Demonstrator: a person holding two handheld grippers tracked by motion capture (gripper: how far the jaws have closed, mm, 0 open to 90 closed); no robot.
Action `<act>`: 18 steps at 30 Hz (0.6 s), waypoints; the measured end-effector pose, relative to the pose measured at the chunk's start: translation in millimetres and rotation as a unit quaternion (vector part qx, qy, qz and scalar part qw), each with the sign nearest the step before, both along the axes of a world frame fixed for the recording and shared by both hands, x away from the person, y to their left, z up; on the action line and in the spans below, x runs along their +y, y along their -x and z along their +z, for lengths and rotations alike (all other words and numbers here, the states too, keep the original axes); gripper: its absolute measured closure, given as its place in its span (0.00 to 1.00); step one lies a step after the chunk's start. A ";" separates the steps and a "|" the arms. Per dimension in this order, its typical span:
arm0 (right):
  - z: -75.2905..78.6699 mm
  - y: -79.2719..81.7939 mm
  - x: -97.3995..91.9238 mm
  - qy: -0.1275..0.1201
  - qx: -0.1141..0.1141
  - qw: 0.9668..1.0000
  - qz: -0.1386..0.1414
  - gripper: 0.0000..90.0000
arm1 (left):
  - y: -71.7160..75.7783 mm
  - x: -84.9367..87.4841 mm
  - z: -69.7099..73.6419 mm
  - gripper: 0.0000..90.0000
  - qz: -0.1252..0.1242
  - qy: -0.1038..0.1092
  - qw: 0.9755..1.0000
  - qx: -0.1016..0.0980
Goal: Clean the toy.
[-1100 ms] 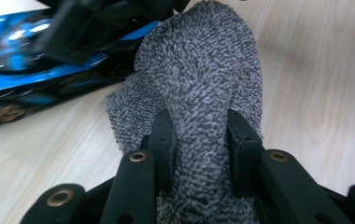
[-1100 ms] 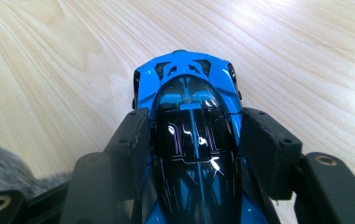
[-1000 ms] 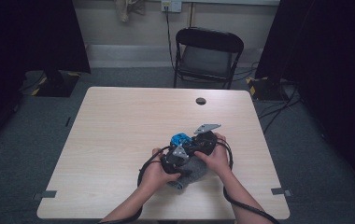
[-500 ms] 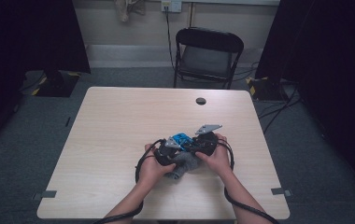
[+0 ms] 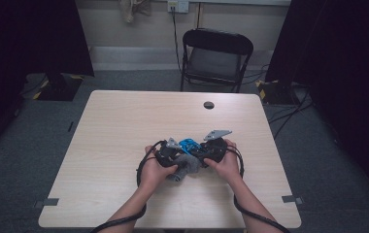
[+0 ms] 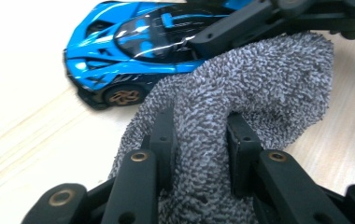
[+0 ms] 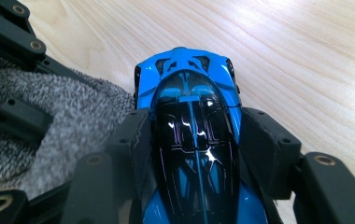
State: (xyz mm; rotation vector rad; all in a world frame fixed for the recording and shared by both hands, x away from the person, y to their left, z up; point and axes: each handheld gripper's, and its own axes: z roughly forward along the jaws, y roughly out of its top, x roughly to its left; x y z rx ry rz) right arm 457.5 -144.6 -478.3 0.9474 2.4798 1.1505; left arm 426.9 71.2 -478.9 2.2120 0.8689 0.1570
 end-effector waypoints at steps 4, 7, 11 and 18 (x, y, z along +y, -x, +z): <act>-0.3 0.3 -0.2 -0.001 -0.001 1.000 0.000 0.49 | -2.6 5.1 0.8 0.77 0.006 -0.002 1.000 0.004; -0.5 0.4 -0.4 -0.002 -0.002 1.000 0.000 0.49 | -5.1 10.6 1.8 0.77 0.016 -0.006 1.000 0.007; -0.6 0.5 -0.4 -0.002 -0.003 1.000 0.000 0.49 | -9.4 20.0 2.2 0.77 0.035 -0.001 0.999 0.005; -0.4 1.0 0.1 0.000 -0.003 1.000 -0.002 0.49 | -16.0 25.4 3.5 0.77 0.046 0.003 0.999 0.011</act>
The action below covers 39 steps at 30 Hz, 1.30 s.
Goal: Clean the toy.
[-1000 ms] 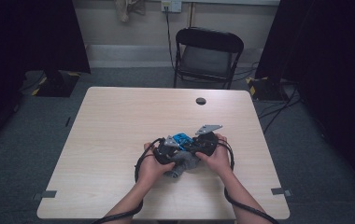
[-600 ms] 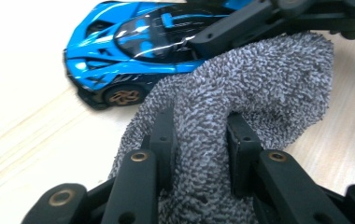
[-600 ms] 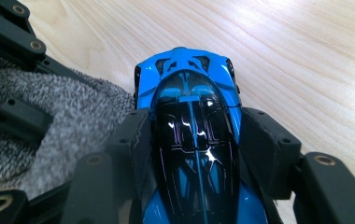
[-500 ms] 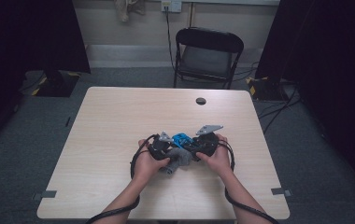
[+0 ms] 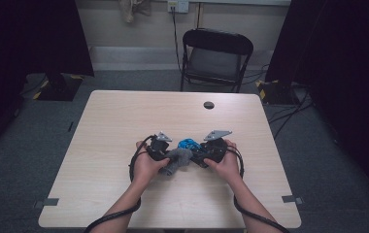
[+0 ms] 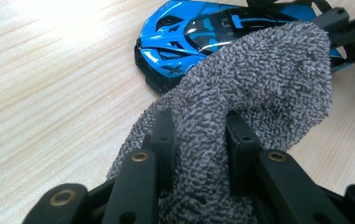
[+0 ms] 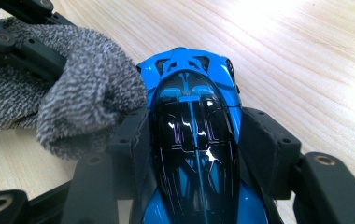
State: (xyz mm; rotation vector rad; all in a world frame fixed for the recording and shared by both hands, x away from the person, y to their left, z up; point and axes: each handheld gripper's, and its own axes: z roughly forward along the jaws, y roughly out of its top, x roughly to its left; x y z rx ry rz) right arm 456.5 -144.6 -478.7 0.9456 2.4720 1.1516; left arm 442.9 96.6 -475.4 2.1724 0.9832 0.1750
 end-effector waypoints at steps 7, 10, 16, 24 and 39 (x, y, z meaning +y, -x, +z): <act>0.2 0.0 0.0 0.001 0.000 1.000 0.000 0.49 | -3.1 1.4 2.1 0.77 0.006 -0.001 1.000 0.003; 0.1 0.3 -0.3 0.001 0.001 1.000 0.000 0.49 | -3.7 2.9 1.5 0.77 0.013 0.002 1.000 0.003; 0.1 0.7 -0.4 0.001 0.000 1.000 0.000 0.49 | -4.3 3.5 2.5 0.77 0.016 -0.001 1.000 0.001; -0.1 1.2 -0.4 0.000 0.000 1.000 -0.002 0.49 | -8.1 17.9 0.2 0.78 0.040 0.012 0.999 -0.002; -0.3 1.1 -0.8 -0.001 -0.001 1.000 -0.002 0.49 | -15.4 38.9 3.1 0.78 0.074 -0.004 0.997 -0.020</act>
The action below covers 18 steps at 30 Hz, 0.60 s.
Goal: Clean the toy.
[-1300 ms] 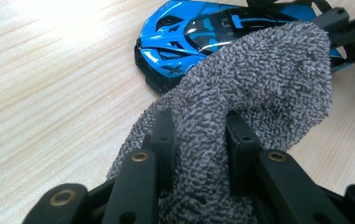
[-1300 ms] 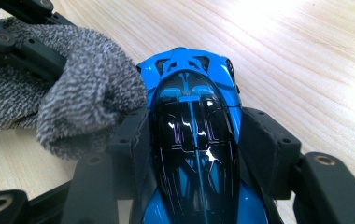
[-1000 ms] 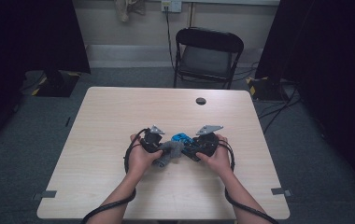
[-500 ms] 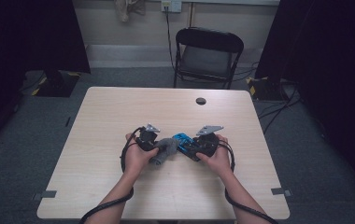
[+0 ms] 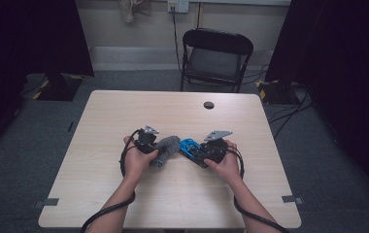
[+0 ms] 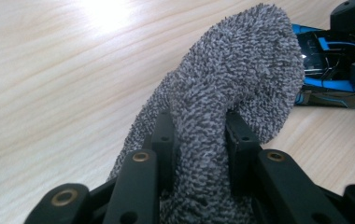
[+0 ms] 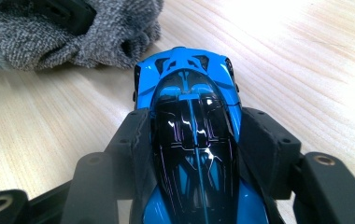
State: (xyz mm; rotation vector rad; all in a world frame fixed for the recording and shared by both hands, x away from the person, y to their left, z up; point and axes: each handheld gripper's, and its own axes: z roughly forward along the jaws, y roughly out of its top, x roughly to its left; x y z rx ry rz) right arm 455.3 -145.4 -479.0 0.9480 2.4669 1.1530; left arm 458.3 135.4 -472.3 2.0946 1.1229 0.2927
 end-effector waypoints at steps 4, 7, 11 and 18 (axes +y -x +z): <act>0.0 -0.1 0.1 0.000 0.000 1.000 0.000 0.49 | 3.5 3.9 3.2 0.78 -0.003 0.005 1.000 -0.003; -0.2 0.1 -0.1 0.000 -0.001 1.000 0.000 0.49 | 7.1 4.8 9.0 0.78 -0.012 0.008 1.000 -0.006; -0.1 0.2 -0.2 0.000 -0.001 1.000 0.000 0.49 | 16.9 0.0 17.8 0.78 -0.040 0.017 0.999 -0.014; 0.4 -0.2 0.1 0.001 0.002 1.000 0.000 0.49 | 32.5 -15.4 20.2 0.78 -0.080 0.023 0.996 -0.015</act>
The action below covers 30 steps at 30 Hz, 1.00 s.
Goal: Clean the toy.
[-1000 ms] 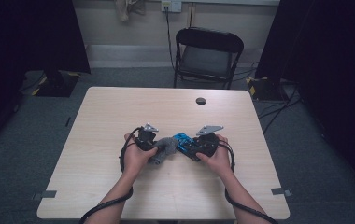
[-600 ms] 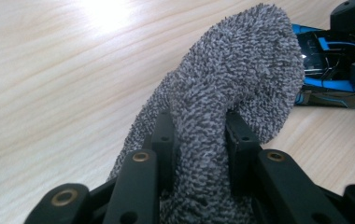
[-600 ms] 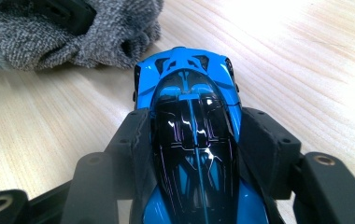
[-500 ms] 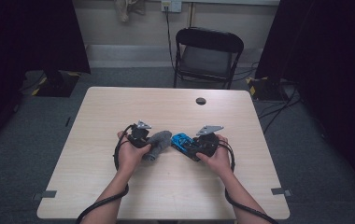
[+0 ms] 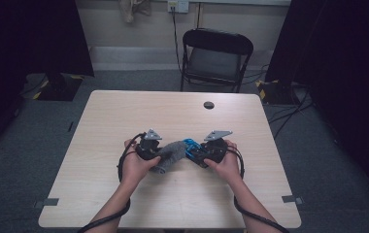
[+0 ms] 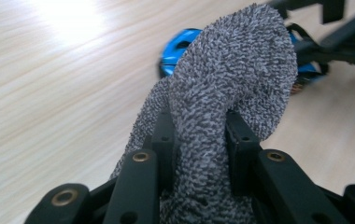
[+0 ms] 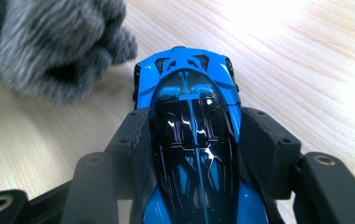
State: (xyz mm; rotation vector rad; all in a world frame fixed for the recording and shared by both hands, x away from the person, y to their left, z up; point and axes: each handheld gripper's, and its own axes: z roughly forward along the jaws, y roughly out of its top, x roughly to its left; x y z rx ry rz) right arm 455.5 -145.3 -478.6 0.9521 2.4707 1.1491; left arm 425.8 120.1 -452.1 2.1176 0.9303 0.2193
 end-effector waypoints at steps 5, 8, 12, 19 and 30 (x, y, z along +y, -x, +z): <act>0.1 -0.1 0.2 0.000 0.000 1.000 0.000 0.49 | 10.9 -17.3 -1.1 0.78 -0.031 0.007 0.999 0.003; 0.1 -0.1 0.1 0.000 0.001 1.000 0.000 0.49 | 15.7 -27.8 0.6 0.78 -0.051 0.008 0.999 0.003; -0.1 -0.2 -0.3 -0.001 0.000 1.000 0.001 0.49 | 20.9 -41.0 0.2 0.78 -0.071 0.007 0.997 0.002; -0.3 -0.1 -0.5 -0.003 0.002 1.000 0.000 0.49 | 30.8 -58.2 -7.5 0.79 -0.098 0.008 0.995 0.008; -0.6 -0.3 -0.9 -0.006 0.002 1.000 -0.001 0.49 | 29.0 -38.4 -4.8 0.79 -0.075 0.012 0.997 0.010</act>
